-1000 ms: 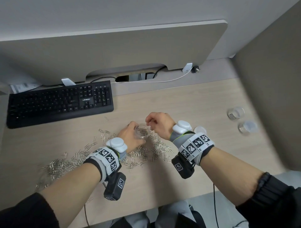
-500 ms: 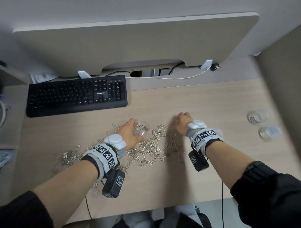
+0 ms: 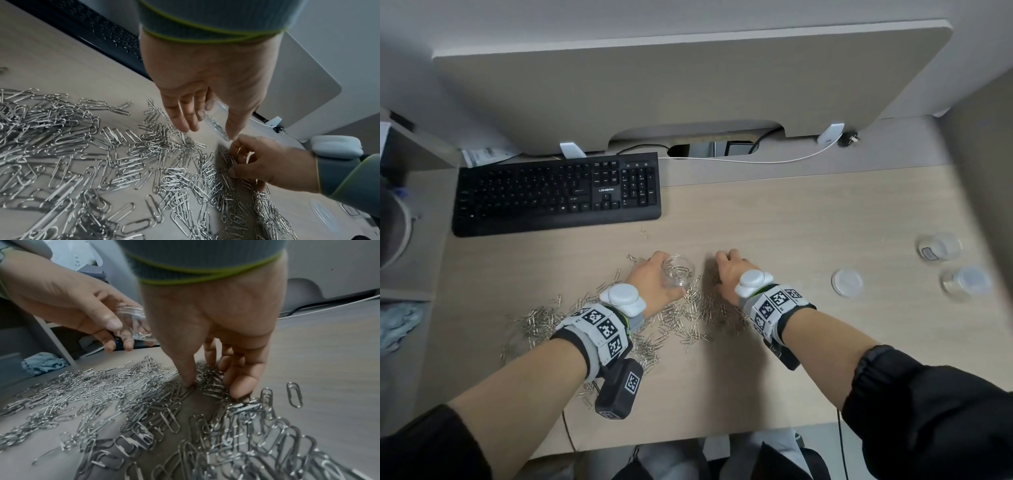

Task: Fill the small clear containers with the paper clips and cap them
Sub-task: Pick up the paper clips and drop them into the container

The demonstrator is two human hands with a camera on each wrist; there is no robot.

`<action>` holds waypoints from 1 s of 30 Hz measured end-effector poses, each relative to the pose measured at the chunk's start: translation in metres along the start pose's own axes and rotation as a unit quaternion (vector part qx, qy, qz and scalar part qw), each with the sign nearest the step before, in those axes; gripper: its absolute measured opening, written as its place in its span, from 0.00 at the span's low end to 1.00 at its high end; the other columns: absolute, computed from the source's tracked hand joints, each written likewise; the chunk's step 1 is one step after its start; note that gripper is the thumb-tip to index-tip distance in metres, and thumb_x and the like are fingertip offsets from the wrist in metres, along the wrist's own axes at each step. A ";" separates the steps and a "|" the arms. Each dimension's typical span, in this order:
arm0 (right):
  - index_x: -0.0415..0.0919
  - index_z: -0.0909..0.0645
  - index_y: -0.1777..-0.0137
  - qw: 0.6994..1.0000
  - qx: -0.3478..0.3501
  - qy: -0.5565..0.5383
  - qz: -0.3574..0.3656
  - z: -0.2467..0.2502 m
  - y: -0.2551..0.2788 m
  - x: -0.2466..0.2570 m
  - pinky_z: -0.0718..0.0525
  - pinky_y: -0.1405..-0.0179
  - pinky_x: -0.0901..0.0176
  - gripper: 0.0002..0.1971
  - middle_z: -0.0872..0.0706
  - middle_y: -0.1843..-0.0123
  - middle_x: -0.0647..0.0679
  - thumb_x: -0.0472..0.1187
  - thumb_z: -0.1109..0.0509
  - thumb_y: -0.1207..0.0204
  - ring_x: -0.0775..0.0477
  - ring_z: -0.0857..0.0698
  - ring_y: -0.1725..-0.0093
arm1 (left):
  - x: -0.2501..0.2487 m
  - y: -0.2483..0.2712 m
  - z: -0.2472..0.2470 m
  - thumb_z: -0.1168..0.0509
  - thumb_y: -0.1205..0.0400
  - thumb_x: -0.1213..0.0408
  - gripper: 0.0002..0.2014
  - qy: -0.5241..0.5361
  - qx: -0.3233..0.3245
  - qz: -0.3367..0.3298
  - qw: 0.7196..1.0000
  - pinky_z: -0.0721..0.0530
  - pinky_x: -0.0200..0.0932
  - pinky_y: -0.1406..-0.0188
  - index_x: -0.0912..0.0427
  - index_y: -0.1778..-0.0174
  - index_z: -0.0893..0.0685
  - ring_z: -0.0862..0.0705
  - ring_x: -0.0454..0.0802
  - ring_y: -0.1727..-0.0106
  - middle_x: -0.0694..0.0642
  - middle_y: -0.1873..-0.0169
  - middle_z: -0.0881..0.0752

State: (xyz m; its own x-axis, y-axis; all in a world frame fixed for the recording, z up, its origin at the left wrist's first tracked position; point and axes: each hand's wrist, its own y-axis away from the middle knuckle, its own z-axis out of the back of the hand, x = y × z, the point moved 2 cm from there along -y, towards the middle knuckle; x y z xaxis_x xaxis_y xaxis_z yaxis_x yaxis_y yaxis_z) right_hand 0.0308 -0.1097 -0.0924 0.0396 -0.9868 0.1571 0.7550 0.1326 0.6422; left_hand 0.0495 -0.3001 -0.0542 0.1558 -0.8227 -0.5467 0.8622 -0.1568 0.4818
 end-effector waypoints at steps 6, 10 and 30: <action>0.34 0.30 0.31 1.000 0.014 -0.012 0.000 -0.005 0.007 0.007 0.15 0.49 0.47 0.21 0.22 0.37 0.39 0.28 0.36 0.24 0.35 0.14 0.43 | 0.006 0.004 -0.005 0.23 0.30 0.48 0.34 -0.011 0.015 0.005 1.000 0.14 0.49 0.52 0.53 0.31 0.29 0.14 0.51 0.54 0.51 0.51 0.14; 0.36 0.23 0.33 0.994 0.010 -0.112 -0.019 0.003 0.015 -0.006 0.19 0.44 0.50 0.17 0.17 0.37 0.38 0.34 0.35 0.22 0.36 0.16 0.40 | 0.003 0.004 -0.004 0.24 0.28 0.50 0.34 -0.018 0.023 -0.001 1.000 0.16 0.46 0.55 0.54 0.30 0.30 0.15 0.51 0.54 0.52 0.51 0.15; 0.42 0.15 0.48 0.958 -0.082 -0.254 0.108 0.061 0.060 0.026 0.18 0.57 0.59 0.10 0.12 0.56 0.48 0.33 0.33 0.27 0.46 0.16 0.57 | -0.038 0.007 -0.016 0.24 0.28 0.56 0.31 -0.010 0.033 -0.051 0.998 0.24 0.44 0.65 0.56 0.32 0.31 0.16 0.55 0.58 0.58 0.51 0.13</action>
State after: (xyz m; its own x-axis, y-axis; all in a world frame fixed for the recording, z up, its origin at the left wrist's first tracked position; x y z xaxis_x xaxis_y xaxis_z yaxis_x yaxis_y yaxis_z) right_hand 0.0378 -0.1216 -0.0042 -0.0866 -0.7594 0.6448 0.8591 0.2707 0.4343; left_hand 0.0576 -0.2614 -0.0412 0.0597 -0.8111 -0.5819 0.8395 -0.2746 0.4689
